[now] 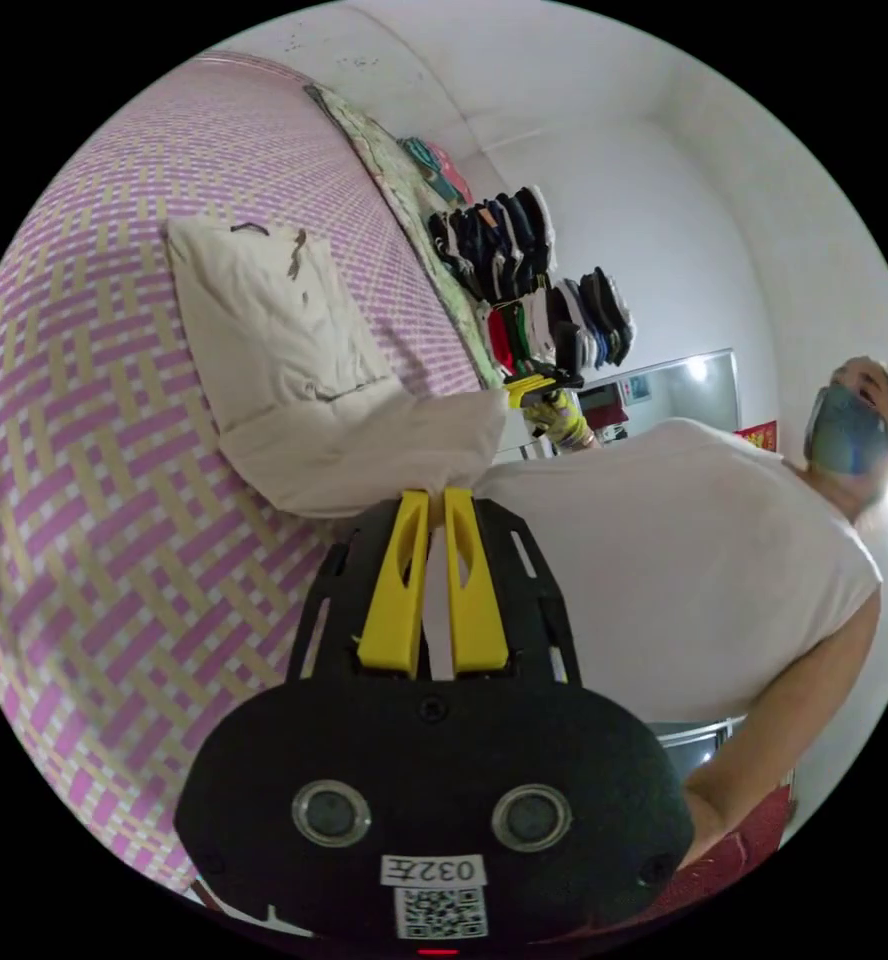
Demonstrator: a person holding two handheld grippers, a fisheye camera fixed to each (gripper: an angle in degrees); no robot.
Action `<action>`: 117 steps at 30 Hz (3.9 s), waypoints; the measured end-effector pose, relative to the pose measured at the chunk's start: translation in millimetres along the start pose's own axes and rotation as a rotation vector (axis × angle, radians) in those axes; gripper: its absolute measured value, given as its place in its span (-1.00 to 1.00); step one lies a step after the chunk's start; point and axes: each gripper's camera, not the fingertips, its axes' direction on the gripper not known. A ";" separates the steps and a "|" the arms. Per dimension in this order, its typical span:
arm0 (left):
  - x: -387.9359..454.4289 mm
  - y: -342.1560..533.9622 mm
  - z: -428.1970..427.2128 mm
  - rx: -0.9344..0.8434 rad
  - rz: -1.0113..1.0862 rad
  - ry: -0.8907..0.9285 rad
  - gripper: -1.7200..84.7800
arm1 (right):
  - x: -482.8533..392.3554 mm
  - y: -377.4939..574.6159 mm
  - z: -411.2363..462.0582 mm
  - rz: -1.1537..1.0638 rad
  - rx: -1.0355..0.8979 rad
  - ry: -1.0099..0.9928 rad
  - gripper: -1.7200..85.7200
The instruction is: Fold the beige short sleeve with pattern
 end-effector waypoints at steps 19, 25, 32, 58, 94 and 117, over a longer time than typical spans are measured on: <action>-201.5 -197.0 -93.4 0.024 -0.197 0.180 -0.99 | 218.7 -180.2 -79.9 0.252 0.058 -0.306 -0.95; -261.4 -229.4 -94.8 0.073 -0.316 0.172 -0.90 | 283.2 -211.2 -75.9 0.398 0.132 -0.367 -0.88; -270.7 -209.9 -91.3 0.328 -0.234 0.095 -0.94 | 290.5 -207.4 -74.6 0.422 0.367 -0.162 -0.94; -197.4 -61.2 -21.8 0.387 -0.330 -0.164 -0.77 | 225.1 -107.1 -17.6 0.485 0.267 -0.018 -0.74; -150.8 -69.6 44.9 0.369 -0.298 -0.047 -0.66 | 237.1 14.0 -39.3 0.670 0.428 -0.165 -0.74; -89.0 -82.5 77.8 0.259 -0.111 -0.204 -0.70 | 266.6 38.2 -53.7 0.620 0.376 -0.146 -0.73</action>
